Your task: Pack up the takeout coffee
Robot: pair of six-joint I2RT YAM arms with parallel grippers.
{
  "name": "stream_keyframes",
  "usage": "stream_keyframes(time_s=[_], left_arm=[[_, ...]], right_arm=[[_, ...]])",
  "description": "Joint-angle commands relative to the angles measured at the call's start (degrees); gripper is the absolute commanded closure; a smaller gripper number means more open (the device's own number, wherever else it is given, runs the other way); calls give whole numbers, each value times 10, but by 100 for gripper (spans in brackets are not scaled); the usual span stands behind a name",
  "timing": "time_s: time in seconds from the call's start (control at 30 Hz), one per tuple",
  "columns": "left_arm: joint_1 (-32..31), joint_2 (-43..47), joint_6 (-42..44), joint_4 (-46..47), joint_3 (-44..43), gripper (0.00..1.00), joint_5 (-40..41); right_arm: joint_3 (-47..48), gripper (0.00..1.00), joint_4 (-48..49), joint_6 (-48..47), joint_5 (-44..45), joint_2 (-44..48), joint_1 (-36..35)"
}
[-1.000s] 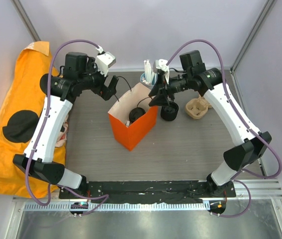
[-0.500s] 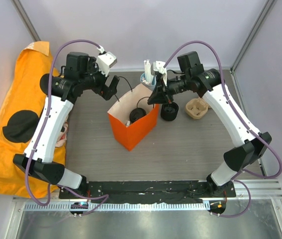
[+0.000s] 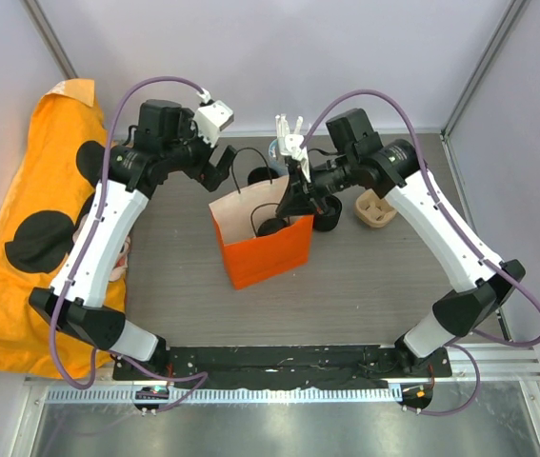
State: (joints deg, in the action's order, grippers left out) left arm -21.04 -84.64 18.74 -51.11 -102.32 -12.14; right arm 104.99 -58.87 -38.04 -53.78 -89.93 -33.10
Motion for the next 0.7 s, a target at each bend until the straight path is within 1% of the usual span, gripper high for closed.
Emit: stream_keyframes(time_s=[0.0,0.37,0.67], left_arm=[[-9,-3,10,25,-17,1,12],[-19,-7,11,26,-17,1,16],[-23,-5,13,26,-14,1,17]], right_arm=[[2,91,-5,-5,16,35,-20],[-1,95,17,40,47,34,-79],[17,95,26,60,62,19,-99]])
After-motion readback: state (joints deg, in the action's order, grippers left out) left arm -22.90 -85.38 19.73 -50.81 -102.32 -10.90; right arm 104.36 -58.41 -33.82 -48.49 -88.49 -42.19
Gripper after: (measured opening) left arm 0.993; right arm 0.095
